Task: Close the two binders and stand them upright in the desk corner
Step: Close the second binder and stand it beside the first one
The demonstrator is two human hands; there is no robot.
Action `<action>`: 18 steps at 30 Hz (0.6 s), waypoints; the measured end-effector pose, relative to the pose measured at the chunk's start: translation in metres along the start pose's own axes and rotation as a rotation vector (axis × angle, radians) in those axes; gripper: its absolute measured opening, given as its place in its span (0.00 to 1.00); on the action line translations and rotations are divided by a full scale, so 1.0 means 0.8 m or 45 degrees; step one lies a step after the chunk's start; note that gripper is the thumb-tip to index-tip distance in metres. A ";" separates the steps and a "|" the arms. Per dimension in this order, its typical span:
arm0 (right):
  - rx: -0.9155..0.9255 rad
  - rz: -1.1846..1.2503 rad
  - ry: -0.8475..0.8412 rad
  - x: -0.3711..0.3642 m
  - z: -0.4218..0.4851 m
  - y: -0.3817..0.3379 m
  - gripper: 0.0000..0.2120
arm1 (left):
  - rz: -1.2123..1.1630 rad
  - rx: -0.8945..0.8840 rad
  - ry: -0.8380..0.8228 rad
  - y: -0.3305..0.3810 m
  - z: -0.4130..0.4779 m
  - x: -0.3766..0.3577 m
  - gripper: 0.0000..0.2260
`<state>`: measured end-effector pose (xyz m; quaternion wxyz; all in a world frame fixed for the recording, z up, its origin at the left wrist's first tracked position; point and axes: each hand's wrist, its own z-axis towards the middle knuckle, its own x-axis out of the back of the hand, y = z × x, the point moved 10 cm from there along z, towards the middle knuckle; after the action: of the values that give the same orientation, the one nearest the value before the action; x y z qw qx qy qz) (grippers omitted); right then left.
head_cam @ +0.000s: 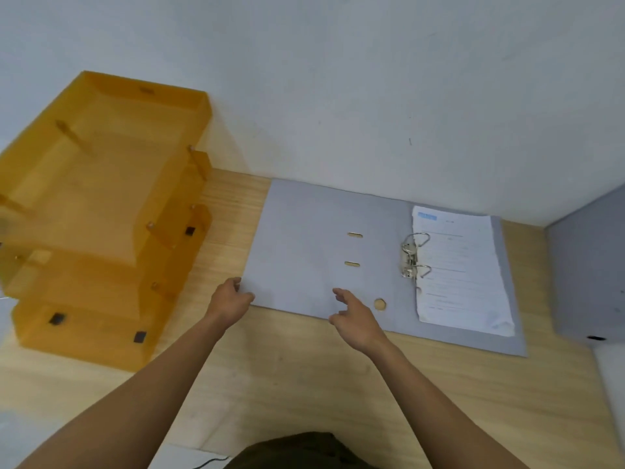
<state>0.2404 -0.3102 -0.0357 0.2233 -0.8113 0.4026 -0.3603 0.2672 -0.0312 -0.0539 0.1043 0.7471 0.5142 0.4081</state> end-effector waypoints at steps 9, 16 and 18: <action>0.004 -0.125 -0.008 -0.029 0.024 -0.028 0.28 | -0.307 0.014 -0.100 0.005 0.035 0.000 0.27; 0.158 0.194 0.074 -0.011 0.012 -0.111 0.26 | -0.442 -0.357 -0.324 0.090 -0.003 0.008 0.14; 0.226 0.265 0.056 -0.007 0.004 -0.143 0.26 | -0.433 -0.395 -0.312 0.107 -0.017 0.023 0.07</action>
<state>0.2966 -0.2391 0.0348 0.3216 -0.7340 0.4558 -0.3873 0.3184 -0.0577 0.0135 0.3463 0.6689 0.5471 0.3651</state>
